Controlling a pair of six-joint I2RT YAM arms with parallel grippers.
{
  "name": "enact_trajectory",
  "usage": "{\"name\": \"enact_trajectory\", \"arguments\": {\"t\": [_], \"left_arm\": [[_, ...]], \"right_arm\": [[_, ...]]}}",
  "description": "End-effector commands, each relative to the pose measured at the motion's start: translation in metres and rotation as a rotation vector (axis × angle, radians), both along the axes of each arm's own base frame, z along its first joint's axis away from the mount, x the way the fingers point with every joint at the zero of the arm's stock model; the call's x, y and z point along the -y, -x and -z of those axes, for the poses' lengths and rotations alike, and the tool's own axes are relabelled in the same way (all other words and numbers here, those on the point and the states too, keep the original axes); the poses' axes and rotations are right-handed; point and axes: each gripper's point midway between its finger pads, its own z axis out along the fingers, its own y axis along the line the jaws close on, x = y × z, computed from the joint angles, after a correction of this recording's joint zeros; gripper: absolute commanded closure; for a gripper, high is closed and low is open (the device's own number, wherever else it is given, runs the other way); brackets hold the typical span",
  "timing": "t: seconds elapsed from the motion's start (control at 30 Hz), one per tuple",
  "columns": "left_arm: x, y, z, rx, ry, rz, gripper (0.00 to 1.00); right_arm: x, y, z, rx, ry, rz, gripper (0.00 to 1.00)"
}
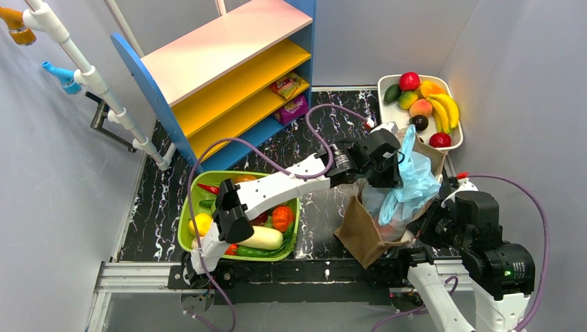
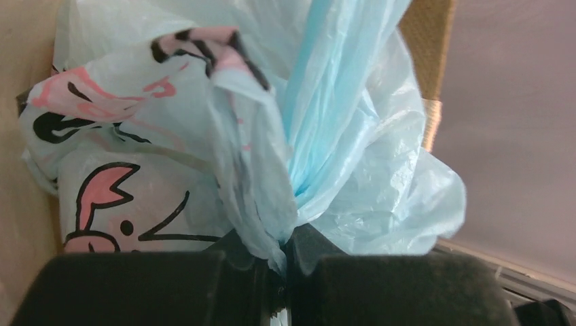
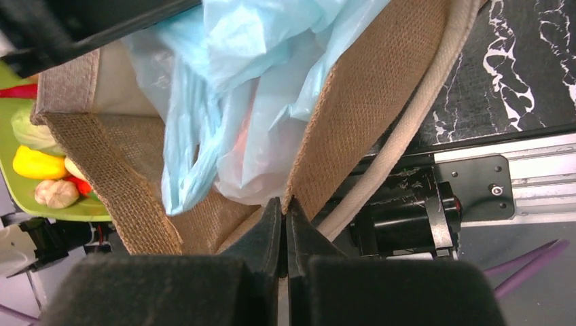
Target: Place the food into the grocery bag and tie it
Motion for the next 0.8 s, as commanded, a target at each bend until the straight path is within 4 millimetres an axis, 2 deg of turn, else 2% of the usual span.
{"name": "enact_trajectory", "arguments": {"t": [0.0,0.1,0.27,0.53,0.6,0.67,0.77], "left_arm": [[0.004,0.008,0.01,-0.039,-0.025,0.074,1.0],[0.003,0.014,0.032,-0.079,-0.072,0.095,1.0],[-0.012,0.025,0.073,-0.146,-0.172,0.109,1.0],[-0.028,0.029,0.109,-0.16,-0.297,0.142,1.0],[-0.028,0.031,0.107,-0.158,-0.3,0.16,1.0],[-0.026,0.033,0.094,-0.146,-0.278,0.186,1.0],[-0.023,0.035,0.061,-0.102,-0.217,0.238,0.87]], "right_arm": [[-0.013,0.009,0.003,-0.005,-0.037,-0.097,0.99],[-0.013,0.012,0.006,-0.006,-0.035,-0.106,0.99],[-0.014,0.014,0.01,-0.022,-0.032,-0.118,0.99],[-0.013,0.019,0.011,-0.034,-0.03,-0.117,0.99],[-0.012,0.02,0.013,-0.038,-0.029,-0.115,0.99],[-0.011,0.021,0.014,-0.039,-0.024,-0.107,0.99],[-0.007,0.022,0.015,-0.033,-0.01,-0.091,0.99]]}}
